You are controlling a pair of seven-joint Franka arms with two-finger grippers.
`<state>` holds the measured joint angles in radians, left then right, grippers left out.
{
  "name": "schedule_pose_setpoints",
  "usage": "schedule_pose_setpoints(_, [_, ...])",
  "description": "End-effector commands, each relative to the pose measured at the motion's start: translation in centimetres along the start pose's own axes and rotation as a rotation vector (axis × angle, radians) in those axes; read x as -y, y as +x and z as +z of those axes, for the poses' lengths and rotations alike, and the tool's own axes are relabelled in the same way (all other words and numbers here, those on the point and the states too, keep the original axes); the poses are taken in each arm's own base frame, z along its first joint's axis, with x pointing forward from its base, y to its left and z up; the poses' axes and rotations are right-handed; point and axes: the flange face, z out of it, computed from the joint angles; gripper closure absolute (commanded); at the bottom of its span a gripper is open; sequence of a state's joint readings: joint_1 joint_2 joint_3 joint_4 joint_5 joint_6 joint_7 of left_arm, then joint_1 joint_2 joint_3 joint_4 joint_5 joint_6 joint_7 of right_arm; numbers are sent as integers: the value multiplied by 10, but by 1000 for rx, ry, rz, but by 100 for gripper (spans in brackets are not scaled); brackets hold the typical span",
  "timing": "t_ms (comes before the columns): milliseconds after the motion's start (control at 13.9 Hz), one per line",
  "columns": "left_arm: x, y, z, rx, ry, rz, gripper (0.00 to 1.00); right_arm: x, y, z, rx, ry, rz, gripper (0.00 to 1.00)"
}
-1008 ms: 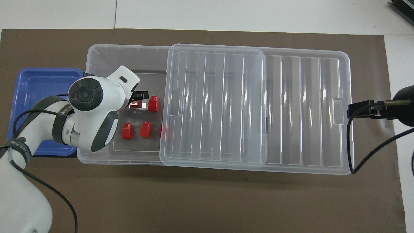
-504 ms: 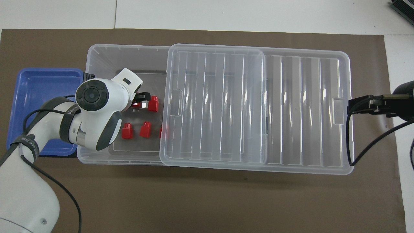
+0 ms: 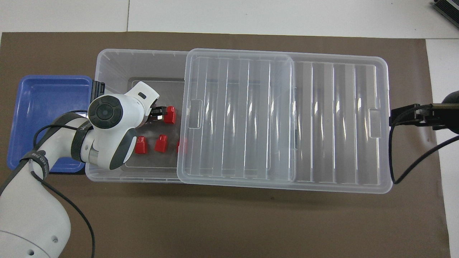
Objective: Place red block in blue tray from box
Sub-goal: 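Grasp the red block nearest the blue tray with the left gripper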
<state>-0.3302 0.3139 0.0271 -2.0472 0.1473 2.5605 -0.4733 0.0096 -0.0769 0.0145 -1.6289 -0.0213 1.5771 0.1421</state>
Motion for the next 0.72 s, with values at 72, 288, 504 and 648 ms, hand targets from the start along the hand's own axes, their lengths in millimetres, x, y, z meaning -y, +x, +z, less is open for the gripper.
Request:
schedule_pose_setpoints(72, [3, -3, 4, -12, 1, -3, 75, -6, 1, 0, 15, 2, 28, 0])
schedule_pose_setpoints(288, [2, -4, 4, -6, 3, -3, 100, -9, 3, 2, 15, -6, 34, 0])
schedule_pose_setpoints(504, [-1, 6, -8, 27, 24, -28, 100, -17, 4, 3, 22, -7, 49, 0])
schedule_pose_setpoints(648, [-5, 28, -43, 88, 12, -90, 100, -19, 9, 5, 25, -9, 52, 0])
